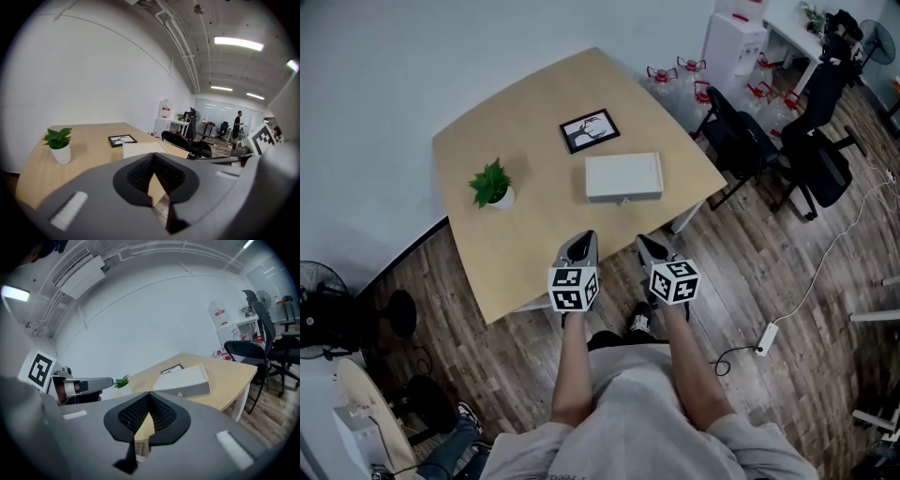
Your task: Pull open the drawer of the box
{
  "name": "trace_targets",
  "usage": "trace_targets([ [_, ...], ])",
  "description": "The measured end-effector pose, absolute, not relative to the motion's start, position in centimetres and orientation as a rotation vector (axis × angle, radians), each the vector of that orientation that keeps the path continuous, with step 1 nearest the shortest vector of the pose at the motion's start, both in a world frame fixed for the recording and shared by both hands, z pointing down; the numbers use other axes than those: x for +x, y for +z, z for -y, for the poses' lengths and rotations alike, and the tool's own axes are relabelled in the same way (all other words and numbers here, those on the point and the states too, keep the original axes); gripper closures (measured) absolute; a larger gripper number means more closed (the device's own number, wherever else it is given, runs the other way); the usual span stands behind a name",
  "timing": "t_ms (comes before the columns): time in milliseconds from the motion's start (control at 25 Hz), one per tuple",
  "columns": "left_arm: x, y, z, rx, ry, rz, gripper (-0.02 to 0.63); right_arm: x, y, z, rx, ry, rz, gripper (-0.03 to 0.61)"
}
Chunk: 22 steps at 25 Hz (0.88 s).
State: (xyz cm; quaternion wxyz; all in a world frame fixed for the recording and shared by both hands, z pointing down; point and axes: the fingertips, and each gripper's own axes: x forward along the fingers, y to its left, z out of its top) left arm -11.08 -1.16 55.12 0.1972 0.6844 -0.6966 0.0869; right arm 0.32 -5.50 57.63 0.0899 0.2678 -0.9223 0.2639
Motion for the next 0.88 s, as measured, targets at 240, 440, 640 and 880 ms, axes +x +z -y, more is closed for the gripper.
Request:
trace_targets([
  [240,-11.0,57.2,3.3,1.935,0.301,1.893,0.56,0.3,60.7,7.0,0.791,0.805,2.667,0.581],
  [440,-11.3,57.6,5.2,1.978,0.331,1.835,0.56,0.1,61.4,8.5,0.871,0.814,2.633,0.581],
  [640,-12.9,57.7,7.2,2.054,0.391,1.762,0.56,-0.8,62.3,10.2,1.025,0.827,2.577,0.581],
  [880,-15.8,58.5,9.3,2.082,0.416,1.673,0.56,-1.7,63.2,11.2,1.175,0.75,2.487,0.581],
])
